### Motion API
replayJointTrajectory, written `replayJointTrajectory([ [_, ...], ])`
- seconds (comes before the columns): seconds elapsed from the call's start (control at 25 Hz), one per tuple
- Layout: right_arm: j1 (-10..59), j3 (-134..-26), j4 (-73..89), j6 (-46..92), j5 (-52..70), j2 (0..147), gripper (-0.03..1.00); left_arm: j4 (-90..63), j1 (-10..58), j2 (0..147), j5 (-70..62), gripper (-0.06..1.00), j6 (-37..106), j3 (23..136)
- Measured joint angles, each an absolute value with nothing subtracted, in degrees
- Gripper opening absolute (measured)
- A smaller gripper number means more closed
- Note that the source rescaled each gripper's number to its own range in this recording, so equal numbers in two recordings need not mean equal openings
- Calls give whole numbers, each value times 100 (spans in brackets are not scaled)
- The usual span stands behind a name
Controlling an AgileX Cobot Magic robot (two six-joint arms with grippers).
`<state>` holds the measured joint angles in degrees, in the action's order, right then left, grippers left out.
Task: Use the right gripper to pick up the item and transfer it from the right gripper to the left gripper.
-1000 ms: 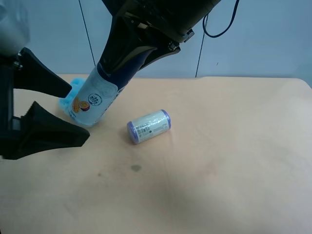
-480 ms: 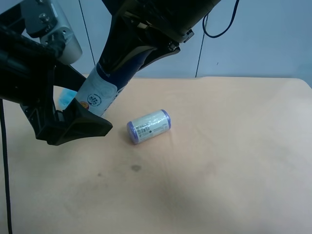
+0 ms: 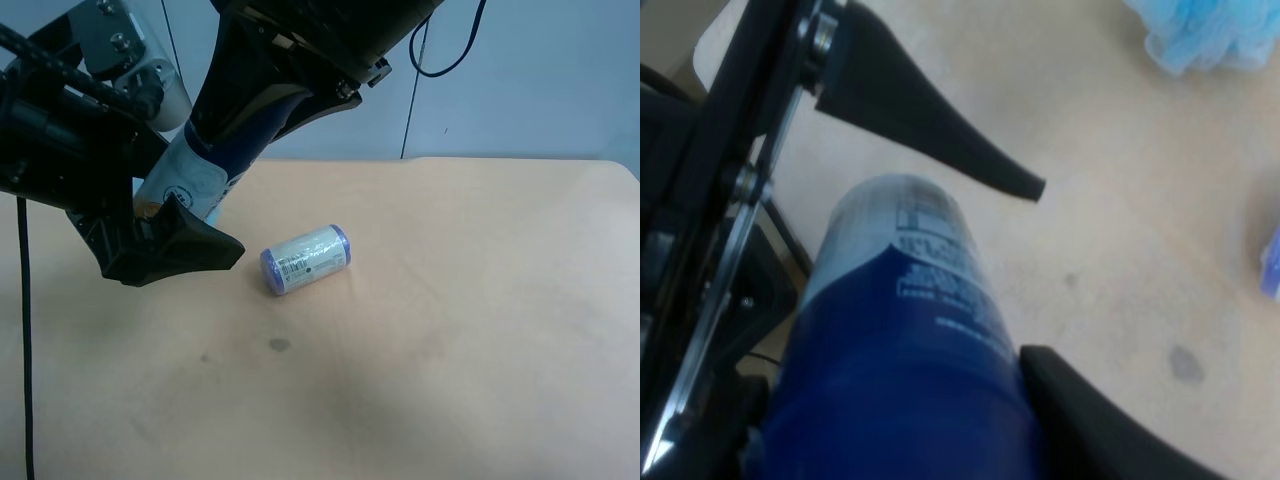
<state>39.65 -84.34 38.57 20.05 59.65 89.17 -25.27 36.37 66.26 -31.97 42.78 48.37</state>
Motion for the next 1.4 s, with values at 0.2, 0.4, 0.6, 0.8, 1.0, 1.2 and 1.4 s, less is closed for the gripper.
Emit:
replayJointTrajectory([
  [0.2,3965,-8429,3857,2005,5991,8917,0,-2542,3637,6625,-3129,16,4339,4837],
  [0.4,3965,-8429,3887,2005,5971,8917,0,-2517,3662,6625,-3141,4,4446,4837],
  [0.6,3965,-8429,3829,1898,5960,8917,0,-2511,3666,6625,-3119,4,4457,4837],
  [0.8,3977,-8429,3682,1572,5993,8917,5,-2516,3666,6630,-3114,4,4469,4837],
  [1.0,3976,-8429,2828,1417,6380,8912,87,-2513,3666,6647,-3132,0,4425,4837],
  [1.2,3976,-8429,2450,1379,6456,8912,99,-2513,3666,6647,-3132,0,4418,4837],
  [1.4,3976,-8429,2449,1366,6469,8799,100,-2513,3666,6647,-3132,0,4407,4837],
])
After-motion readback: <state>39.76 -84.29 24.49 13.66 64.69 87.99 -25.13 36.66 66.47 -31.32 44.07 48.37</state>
